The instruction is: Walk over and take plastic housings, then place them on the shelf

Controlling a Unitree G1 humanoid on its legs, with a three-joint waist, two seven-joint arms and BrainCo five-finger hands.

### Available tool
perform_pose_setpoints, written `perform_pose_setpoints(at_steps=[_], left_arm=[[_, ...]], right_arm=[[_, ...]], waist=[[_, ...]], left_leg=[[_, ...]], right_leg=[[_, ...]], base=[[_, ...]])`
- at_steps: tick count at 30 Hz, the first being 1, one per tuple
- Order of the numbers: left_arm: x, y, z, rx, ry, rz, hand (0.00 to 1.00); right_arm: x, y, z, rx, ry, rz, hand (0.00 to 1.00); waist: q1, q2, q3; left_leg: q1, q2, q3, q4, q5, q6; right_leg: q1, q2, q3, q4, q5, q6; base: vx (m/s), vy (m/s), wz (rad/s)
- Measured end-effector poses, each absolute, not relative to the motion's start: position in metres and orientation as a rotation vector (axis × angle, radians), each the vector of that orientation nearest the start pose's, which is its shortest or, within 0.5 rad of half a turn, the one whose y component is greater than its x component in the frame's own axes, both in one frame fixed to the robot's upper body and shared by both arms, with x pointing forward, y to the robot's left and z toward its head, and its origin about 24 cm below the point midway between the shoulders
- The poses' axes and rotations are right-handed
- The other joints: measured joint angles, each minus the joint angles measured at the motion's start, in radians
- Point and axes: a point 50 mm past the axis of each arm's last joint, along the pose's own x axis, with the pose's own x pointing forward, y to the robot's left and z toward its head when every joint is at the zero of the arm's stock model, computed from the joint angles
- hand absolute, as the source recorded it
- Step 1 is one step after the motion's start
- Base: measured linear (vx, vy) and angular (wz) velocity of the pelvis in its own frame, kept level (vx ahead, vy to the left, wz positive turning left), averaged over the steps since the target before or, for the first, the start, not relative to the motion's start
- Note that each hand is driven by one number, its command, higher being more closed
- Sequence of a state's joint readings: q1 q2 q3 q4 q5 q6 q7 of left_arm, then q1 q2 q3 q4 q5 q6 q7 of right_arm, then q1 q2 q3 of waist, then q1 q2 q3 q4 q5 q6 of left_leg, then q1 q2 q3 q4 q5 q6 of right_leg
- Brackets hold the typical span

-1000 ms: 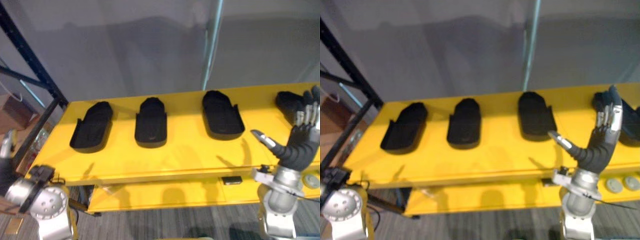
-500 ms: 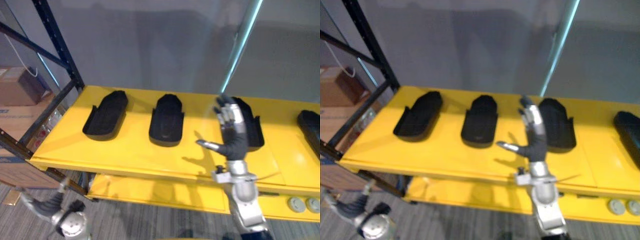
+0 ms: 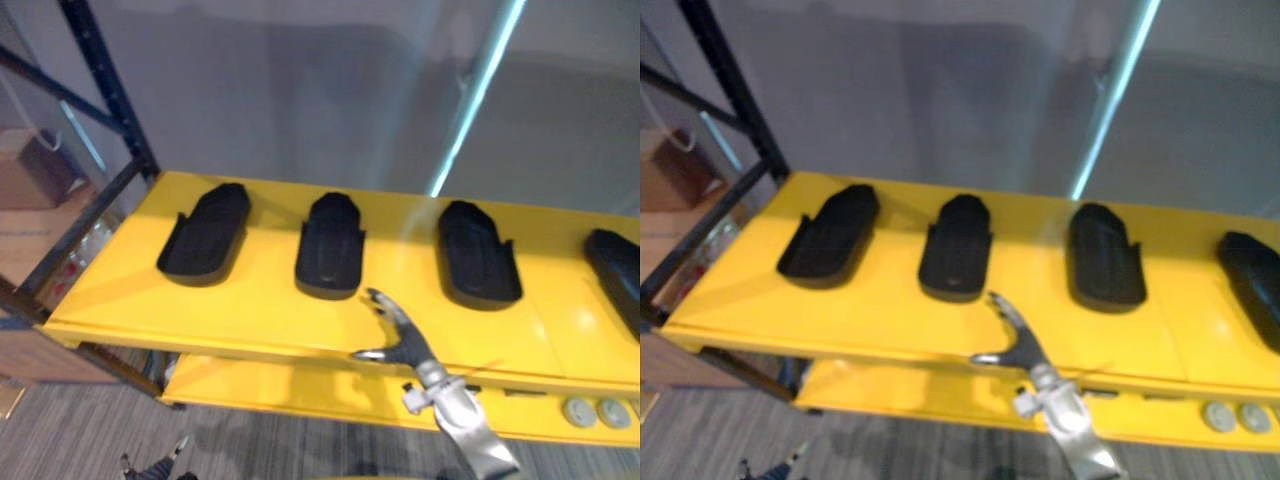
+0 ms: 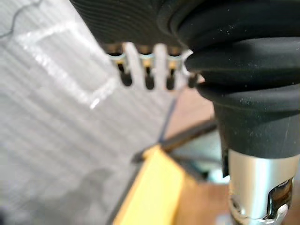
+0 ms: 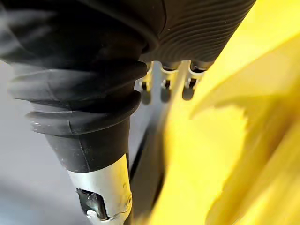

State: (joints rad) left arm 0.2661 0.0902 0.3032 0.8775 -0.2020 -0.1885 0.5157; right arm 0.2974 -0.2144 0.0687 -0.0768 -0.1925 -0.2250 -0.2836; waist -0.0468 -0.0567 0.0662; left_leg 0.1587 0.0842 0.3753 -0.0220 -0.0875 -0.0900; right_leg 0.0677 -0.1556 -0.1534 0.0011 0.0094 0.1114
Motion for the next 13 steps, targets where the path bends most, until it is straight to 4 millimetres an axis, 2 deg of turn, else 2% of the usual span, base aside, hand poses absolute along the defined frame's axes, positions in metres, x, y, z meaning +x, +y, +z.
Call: perform_pose_setpoints(at_steps=[1,2,3,6,7,9,10,11,13], left_arm=[[0.033,0.259,-0.142,0.029,0.985,0.999,0.00],[0.029,0.257,-0.144,0.013,1.005,0.998,0.00],[0.020,0.254,-0.148,-0.023,1.050,0.995,0.00],[0.012,0.250,-0.152,-0.062,1.095,0.983,0.00],[0.010,0.250,-0.153,-0.063,1.104,0.980,0.00],[0.008,0.249,-0.154,-0.066,1.124,0.970,0.00],[0.008,0.248,-0.154,-0.066,1.127,0.965,0.00],[0.010,0.246,-0.155,-0.071,1.142,0.939,0.00],[0.015,0.243,-0.156,-0.073,1.147,0.914,0.00]], right_arm=[[0.179,-0.217,0.032,-0.404,-0.100,-0.401,0.00],[0.174,-0.228,0.036,-0.409,-0.120,-0.489,0.00],[0.159,-0.253,0.042,-0.428,-0.158,-0.703,0.00],[0.128,-0.291,0.049,-0.427,-0.208,-1.037,0.00],[0.121,-0.297,0.049,-0.422,-0.212,-1.088,0.00],[0.099,-0.314,0.035,-0.358,-0.156,-1.199,0.00],[0.095,-0.315,0.028,-0.320,-0.119,-1.205,0.00],[0.082,-0.316,0.000,-0.206,0.039,-1.197,0.00],[0.072,-0.313,-0.023,-0.121,0.161,-1.197,0.00]], waist=[[-0.029,0.002,0.001],[-0.035,0.006,0.003],[-0.053,0.011,0.002],[-0.076,0.028,0.007],[-0.079,0.035,0.005],[-0.102,0.043,0.000],[-0.107,0.044,0.001],[-0.110,0.046,0.003],[-0.110,0.045,0.004]], left_leg=[[0.010,0.004,0.024,0.000,-0.002,-0.003],[0.017,0.007,0.037,-0.001,-0.002,-0.004],[0.025,0.013,0.061,-0.001,-0.004,-0.008],[0.056,0.023,0.102,-0.001,-0.011,-0.019],[0.059,0.025,0.107,-0.001,-0.012,-0.021],[0.074,0.032,0.128,-0.002,-0.015,-0.026],[0.077,0.033,0.131,-0.002,-0.016,-0.026],[0.087,0.036,0.152,-0.003,-0.018,-0.030],[0.089,0.037,0.154,-0.003,-0.018,-0.031]], right_leg=[[-0.007,0.004,0.022,0.001,-0.001,0.001],[-0.009,0.008,0.032,0.003,-0.001,0.001],[-0.014,0.018,0.055,0.007,-0.001,0.001],[-0.013,0.036,0.090,0.011,-0.001,0.001],[-0.014,0.036,0.098,0.011,-0.001,0.001],[-0.011,0.044,0.113,0.011,-0.001,0.001],[-0.010,0.045,0.115,0.011,-0.001,0.001],[-0.010,0.051,0.131,0.011,0.000,0.000],[-0.008,0.052,0.131,0.011,0.000,0.000]], base=[[-0.06,-0.023,-0.48],[-0.09,-0.039,-0.60],[-0.06,-0.042,-0.50],[-0.05,-0.033,-0.39],[-0.03,-0.024,-0.37],[-0.01,-0.023,-0.25],[-0.03,-0.035,-0.26],[-0.03,-0.023,-0.23],[-0.02,-0.011,-0.10]])
